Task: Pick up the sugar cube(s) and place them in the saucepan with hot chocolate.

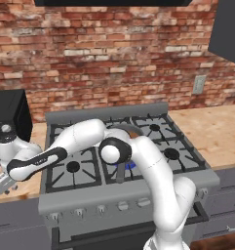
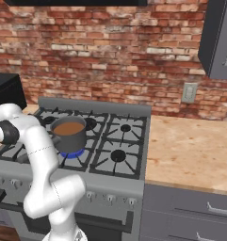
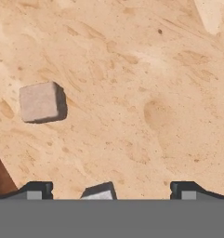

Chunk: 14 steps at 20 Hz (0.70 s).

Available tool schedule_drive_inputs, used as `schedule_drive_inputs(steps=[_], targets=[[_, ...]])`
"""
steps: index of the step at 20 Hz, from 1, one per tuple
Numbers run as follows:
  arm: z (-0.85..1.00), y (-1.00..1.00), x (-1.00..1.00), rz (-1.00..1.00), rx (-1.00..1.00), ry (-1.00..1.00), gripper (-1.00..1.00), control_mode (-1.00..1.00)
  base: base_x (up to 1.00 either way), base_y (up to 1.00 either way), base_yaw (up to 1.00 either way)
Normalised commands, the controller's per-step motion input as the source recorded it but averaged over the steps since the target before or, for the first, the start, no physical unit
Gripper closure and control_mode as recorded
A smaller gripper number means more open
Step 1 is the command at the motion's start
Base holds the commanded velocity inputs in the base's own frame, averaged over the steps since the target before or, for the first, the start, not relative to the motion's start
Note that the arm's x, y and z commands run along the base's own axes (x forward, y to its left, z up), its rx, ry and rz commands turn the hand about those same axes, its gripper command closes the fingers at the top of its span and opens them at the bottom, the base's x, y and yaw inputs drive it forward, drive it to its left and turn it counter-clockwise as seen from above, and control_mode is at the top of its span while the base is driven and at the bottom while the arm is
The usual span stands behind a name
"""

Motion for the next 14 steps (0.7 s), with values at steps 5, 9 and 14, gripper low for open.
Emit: schedule_drive_inputs(steps=[5,9,14], targets=[[-0.19,0.0,-0.01,0.0,0.0,0.0,-1.0,-1.0,0.0,0.0,0.0],[-0.15,0.0,-0.03,0.0,0.0,0.0,-1.0,-1.0,0.0,0.0,0.0],[-0.2,0.0,-0.15,0.0,0.0,0.0,-1.0,-1.0,0.0,0.0,0.0]])
